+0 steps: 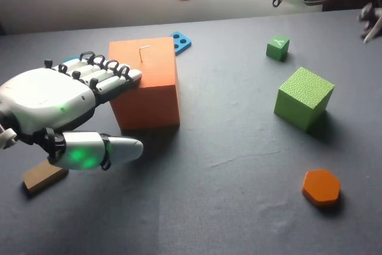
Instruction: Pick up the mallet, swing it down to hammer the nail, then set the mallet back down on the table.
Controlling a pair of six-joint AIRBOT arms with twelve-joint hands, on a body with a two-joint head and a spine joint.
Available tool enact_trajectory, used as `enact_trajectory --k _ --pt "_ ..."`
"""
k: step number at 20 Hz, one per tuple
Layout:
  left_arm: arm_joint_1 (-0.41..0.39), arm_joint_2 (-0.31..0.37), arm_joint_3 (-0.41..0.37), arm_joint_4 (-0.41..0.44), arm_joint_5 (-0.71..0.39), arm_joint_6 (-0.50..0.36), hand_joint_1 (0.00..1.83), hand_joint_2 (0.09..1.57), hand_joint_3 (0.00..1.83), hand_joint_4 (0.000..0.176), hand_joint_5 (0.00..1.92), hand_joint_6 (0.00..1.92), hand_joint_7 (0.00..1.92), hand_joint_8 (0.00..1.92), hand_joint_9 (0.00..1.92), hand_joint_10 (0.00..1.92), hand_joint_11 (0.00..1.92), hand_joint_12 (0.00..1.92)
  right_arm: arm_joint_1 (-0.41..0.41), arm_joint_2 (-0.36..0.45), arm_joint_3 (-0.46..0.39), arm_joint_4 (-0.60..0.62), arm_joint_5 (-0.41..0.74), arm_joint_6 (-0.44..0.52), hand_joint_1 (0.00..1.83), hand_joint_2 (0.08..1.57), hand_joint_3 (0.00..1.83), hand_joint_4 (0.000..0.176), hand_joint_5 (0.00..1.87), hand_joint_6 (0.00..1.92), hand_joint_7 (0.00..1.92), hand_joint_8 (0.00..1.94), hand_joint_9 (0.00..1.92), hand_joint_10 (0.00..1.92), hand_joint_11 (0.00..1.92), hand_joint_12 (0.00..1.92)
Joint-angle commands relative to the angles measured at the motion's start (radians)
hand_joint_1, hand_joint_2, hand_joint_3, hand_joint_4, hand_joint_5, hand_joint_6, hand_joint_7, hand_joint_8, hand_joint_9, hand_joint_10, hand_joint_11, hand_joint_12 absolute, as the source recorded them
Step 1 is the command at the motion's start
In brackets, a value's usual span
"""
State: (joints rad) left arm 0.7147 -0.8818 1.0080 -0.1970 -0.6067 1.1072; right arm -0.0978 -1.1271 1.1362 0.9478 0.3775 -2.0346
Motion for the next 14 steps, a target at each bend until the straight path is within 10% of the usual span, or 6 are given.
enact_trajectory --k 1,14 --pt "-0.002 0.0 0.004 0.001 -0.062 -0.002 0.0 1.18 0.0 0.0 0.09 0.01 0.08 0.0 0.07 0.0 0.0 0.19 0.013 -0.007 -0.003 0.055 0.074 -0.037 0.51 1.5 0.0 0.176 1.27 1.92 1.53 1.94 1.58 1.92 1.61 1.92" --pt "-0.008 -0.005 0.012 0.001 -0.062 -0.002 0.0 1.18 0.0 0.0 0.08 0.0 0.08 0.0 0.07 0.0 0.0 0.19 -0.019 -0.174 0.078 0.233 0.092 -0.181 0.48 1.51 0.0 0.176 1.28 1.92 1.56 1.94 1.61 1.92 1.63 1.92"
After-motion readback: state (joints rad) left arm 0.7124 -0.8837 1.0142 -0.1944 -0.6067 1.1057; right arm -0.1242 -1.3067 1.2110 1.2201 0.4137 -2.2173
